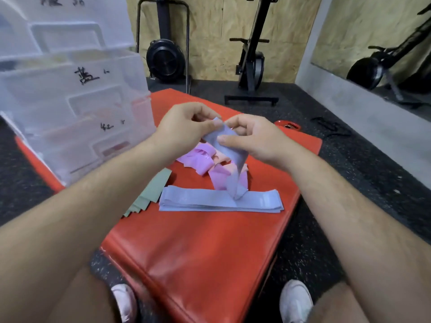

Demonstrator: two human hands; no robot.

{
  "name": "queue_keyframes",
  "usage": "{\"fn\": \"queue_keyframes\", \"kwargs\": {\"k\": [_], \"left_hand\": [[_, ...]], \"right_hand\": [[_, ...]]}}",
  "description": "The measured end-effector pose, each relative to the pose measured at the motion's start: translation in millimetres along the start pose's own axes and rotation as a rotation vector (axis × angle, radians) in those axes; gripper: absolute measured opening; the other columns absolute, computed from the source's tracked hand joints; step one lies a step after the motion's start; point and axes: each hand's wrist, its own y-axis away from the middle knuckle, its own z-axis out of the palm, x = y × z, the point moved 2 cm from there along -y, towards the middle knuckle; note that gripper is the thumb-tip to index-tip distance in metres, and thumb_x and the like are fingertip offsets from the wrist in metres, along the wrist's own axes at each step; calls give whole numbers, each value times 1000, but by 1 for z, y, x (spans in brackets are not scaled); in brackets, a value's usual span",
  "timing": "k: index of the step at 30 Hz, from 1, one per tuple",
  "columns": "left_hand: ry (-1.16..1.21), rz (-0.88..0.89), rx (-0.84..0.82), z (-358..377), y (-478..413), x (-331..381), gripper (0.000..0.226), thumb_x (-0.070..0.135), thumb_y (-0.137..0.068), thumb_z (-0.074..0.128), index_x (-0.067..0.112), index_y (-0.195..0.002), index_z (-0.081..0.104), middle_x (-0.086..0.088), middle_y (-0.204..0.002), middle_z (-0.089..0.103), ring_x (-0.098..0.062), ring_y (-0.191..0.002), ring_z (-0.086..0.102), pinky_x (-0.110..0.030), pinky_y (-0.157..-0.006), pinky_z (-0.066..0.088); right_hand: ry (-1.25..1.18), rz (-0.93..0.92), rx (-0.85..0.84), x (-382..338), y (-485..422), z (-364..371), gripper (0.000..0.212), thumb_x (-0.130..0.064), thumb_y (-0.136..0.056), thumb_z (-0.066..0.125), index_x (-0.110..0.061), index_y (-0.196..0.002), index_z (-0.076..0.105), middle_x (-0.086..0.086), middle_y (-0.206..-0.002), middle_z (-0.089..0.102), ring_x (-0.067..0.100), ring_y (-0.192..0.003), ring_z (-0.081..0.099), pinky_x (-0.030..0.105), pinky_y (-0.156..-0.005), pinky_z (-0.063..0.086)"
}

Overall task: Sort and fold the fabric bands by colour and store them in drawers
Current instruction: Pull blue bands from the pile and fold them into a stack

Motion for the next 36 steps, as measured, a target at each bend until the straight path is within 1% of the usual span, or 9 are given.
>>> {"fn": "queue_keyframes", "kwargs": {"k": [3,7,12,17,23,27,29,34,36], "left_hand": [[4,-27,-18,0,7,-15,13,25,-89,73,15,-95,72,1,-74,58,1,-48,45,-9,-39,33],[17,-25,-28,0,14,-24,12,30,-88,74,18,-86,70,-3,-69,48,-5,-51,41,-14,-46,34],[222,-256,-113,1,20,-33,51,59,-92,56,11,-96,72,-3,-73,63,-12,-64,58,-23,-56,47],[224,-206,-81,-2,23,-44,9,5,-89,69,7,-95,62,-12,-84,64,-15,-67,65,-29,-63,52],[242,-242,-111,-6,28,-50,24,9,-88,72,14,-107,57,-9,-92,59,-16,-80,62,-23,-59,51],[106,-210,-163,-3,34,-56,23,29,-88,73,7,-94,67,-5,-79,62,-15,-68,55,-31,-63,46],[73,-205,-111,-6,34,-57,25,30,-86,74,6,-89,66,-6,-76,60,-19,-68,52,-37,-65,45],[41,-242,-49,-16,34,-61,17,22,-90,72,13,-78,62,-1,-71,60,-8,-51,50,-24,-55,46],[41,-272,-47,-20,35,-65,19,21,-91,71,16,-75,60,2,-70,59,-4,-48,50,-19,-51,45]], "right_hand": [[104,34,-51,11,1,4,18,-27,-82,80,-18,-92,67,6,-80,71,16,-78,67,34,-72,50],[244,12,38,22,0,14,22,-21,-86,77,-21,-83,54,6,-76,64,31,-125,59,53,-98,49],[243,21,74,20,-2,34,18,-22,-92,60,-21,-86,43,9,-84,73,21,-98,72,45,-84,54],[171,29,-9,18,-5,47,32,-16,-85,75,-22,-86,44,-3,-87,55,7,-65,62,26,-63,49],[-22,147,-5,26,-8,43,32,-13,-87,73,-18,-114,56,10,-101,69,19,-87,69,41,-86,55],[80,97,-33,23,-5,46,20,-7,-92,67,-6,-111,63,-4,-75,67,-1,-61,64,16,-59,48],[158,78,-56,24,-4,46,13,-13,-93,70,-7,-104,66,-11,-67,61,1,-58,57,20,-61,46],[321,122,-152,30,4,30,19,-26,-91,73,-8,-94,69,-9,-71,69,25,-129,47,43,-94,51],[367,131,-159,35,5,21,20,-29,-89,75,-10,-90,69,1,-98,75,25,-128,54,36,-87,53]]}}
